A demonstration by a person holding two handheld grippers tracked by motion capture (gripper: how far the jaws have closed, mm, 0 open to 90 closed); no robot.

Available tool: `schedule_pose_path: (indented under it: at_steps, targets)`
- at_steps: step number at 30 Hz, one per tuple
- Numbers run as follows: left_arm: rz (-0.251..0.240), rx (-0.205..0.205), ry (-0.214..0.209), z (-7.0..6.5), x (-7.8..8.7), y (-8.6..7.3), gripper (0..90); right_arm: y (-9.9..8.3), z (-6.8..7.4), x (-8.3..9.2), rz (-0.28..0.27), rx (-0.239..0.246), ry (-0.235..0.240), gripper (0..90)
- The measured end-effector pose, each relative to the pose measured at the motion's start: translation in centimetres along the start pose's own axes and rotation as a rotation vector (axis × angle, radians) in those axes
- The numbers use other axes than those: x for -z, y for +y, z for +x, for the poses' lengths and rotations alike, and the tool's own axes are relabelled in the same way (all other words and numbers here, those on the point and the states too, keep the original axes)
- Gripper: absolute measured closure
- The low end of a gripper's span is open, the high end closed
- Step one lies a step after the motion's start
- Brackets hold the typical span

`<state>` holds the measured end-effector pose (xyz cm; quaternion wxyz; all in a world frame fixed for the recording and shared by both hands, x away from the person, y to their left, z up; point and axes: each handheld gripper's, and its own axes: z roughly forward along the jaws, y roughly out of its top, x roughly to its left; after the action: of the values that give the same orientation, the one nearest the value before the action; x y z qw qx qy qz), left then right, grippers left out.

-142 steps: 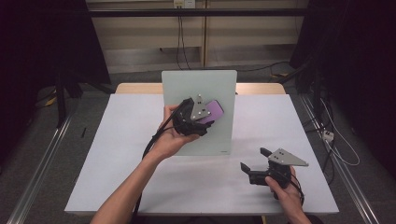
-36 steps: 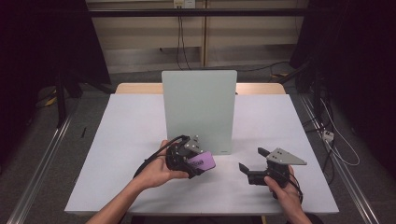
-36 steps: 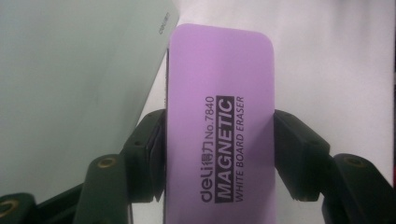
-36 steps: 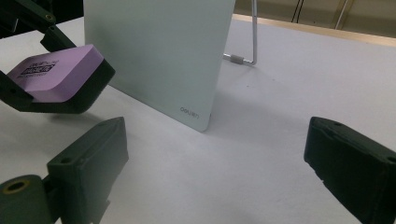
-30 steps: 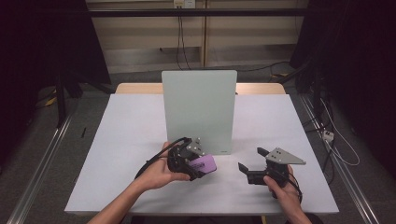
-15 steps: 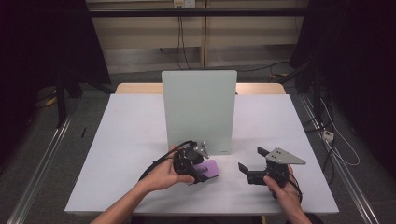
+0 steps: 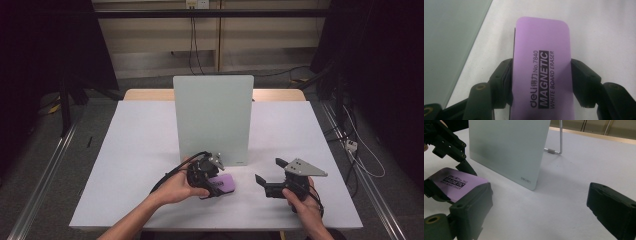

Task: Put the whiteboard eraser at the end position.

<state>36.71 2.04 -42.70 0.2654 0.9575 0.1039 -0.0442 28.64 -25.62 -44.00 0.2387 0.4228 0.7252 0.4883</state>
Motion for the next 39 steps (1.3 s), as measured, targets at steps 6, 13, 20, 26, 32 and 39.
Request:
schedule_pose_path:
  at_steps: [6,13,20,26,32,39]
  targets:
    - [0.029,-0.012,0.076,-0.2,-0.3,0.2,28.4,0.0,0.0,0.0,0.0,0.002,0.0,6.4]
    - [-0.042,-0.018,0.107,-0.2,0.0,0.2,13.6,0.0,0.1,0.0,0.001,0.006,-0.005,6.4]
    - [-0.132,0.007,0.151,-0.4,1.5,0.6,7.4,0.0,0.0,0.0,0.001,0.004,-0.007,6.4]
    - [-0.182,0.035,0.212,0.2,2.5,0.0,6.0,0.0,0.0,0.0,0.001,0.002,-0.009,6.5]
    - [-0.252,0.116,0.284,0.8,2.9,-1.2,6.0,0.0,0.0,0.1,0.0,-0.005,-0.013,6.4]
    - [-0.357,0.174,0.348,1.1,4.4,-2.9,6.1,0.0,0.0,0.0,0.0,-0.005,-0.014,6.4]
